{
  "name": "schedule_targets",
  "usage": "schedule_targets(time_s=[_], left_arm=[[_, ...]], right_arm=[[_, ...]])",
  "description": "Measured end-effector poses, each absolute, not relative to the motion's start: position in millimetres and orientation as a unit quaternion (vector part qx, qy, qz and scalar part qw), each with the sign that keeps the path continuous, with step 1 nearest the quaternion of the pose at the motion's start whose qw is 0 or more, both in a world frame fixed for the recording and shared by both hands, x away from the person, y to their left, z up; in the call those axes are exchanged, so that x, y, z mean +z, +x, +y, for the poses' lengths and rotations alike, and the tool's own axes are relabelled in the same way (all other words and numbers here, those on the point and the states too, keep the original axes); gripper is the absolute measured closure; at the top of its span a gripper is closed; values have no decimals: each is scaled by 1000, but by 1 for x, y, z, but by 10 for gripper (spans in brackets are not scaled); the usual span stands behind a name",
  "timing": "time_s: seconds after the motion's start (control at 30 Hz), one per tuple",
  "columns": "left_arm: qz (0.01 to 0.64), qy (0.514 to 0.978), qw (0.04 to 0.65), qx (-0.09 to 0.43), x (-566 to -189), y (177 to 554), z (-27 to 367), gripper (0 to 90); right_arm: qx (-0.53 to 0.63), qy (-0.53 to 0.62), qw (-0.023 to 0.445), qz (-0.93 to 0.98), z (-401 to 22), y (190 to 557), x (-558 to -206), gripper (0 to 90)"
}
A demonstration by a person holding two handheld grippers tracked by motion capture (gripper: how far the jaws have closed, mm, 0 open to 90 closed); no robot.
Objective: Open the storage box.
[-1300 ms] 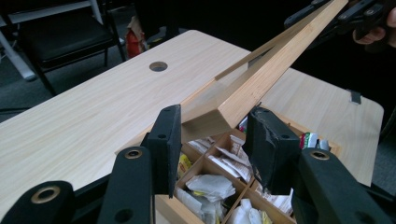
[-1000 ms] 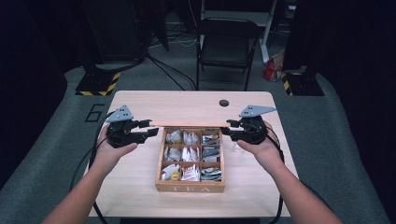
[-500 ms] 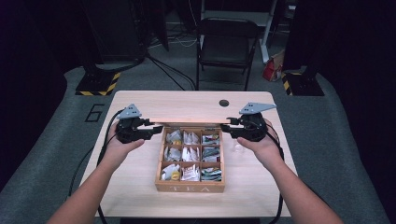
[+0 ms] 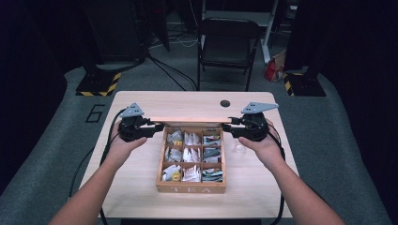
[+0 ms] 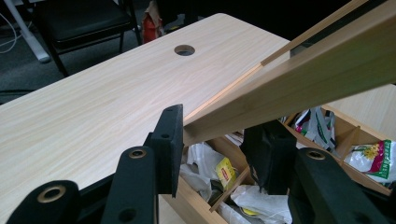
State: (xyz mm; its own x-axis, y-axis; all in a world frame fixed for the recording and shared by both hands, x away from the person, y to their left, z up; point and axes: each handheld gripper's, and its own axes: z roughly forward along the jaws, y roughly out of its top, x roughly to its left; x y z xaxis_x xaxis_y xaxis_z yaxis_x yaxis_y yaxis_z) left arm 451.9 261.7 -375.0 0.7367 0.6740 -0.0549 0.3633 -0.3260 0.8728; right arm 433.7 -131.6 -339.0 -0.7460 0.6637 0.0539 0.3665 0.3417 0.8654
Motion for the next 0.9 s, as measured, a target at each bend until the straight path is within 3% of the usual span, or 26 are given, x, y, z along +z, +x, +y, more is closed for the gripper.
schedule_targets(time_s=[0.4,0.9], left_arm=[[331,797,480,158,-371,458,261,589],[342,789,487,154,-364,475,261,607]], right_arm=[[474,328,159,802,-131,441,-345,556],[457,349,158,803,-125,475,-367,548]])
